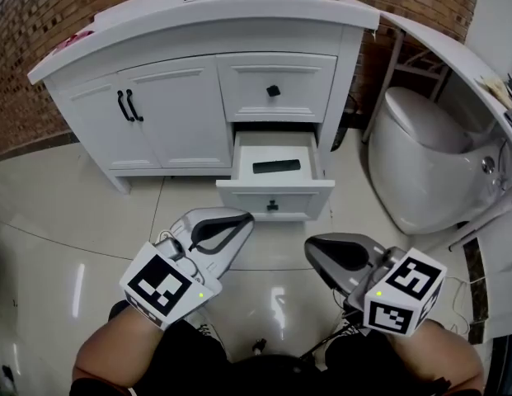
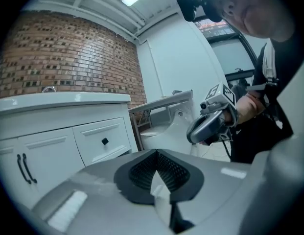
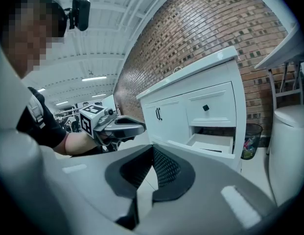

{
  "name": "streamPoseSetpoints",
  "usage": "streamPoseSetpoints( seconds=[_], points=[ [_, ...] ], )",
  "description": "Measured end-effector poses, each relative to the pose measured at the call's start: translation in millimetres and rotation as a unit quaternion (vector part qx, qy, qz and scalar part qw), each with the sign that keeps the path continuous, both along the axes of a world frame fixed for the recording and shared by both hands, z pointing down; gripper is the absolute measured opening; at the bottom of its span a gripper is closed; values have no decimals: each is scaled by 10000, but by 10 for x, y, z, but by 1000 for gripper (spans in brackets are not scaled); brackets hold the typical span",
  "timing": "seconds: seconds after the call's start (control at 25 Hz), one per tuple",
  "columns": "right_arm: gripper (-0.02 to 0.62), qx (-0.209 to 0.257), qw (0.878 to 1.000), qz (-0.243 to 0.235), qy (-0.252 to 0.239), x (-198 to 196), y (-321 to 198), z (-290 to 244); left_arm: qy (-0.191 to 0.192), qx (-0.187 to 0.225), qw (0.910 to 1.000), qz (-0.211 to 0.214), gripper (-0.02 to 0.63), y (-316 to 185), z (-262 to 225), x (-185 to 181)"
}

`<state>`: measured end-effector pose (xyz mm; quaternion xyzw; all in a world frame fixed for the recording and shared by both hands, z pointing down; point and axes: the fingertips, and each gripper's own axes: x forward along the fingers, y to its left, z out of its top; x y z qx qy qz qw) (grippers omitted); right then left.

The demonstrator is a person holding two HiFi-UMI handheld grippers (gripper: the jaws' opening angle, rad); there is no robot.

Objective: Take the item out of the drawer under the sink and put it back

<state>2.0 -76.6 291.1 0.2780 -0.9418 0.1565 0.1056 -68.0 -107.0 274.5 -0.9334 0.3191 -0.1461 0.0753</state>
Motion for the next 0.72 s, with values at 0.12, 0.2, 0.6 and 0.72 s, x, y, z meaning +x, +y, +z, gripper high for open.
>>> streamPoseSetpoints(
  seconds=[0.12, 0.2, 0.6, 0.72],
  points=[
    [3, 0, 10000, -28, 2, -11, 4, -4, -189, 121, 9997, -139, 5, -126, -48, -17],
    [3, -3, 10000, -61, -16, -26, 19, -6, -275, 45, 9995, -122, 5, -222, -56, -7],
    [3, -23, 9997, -239, -29, -59, 68, 4, -1351, 295, 9903, 156, 61, -968, 52, 155],
    [3, -55, 9996, -273, -18, -41, 59, 16, -1578, 521, 9854, 359, 84, -1158, 106, 271]
  ],
)
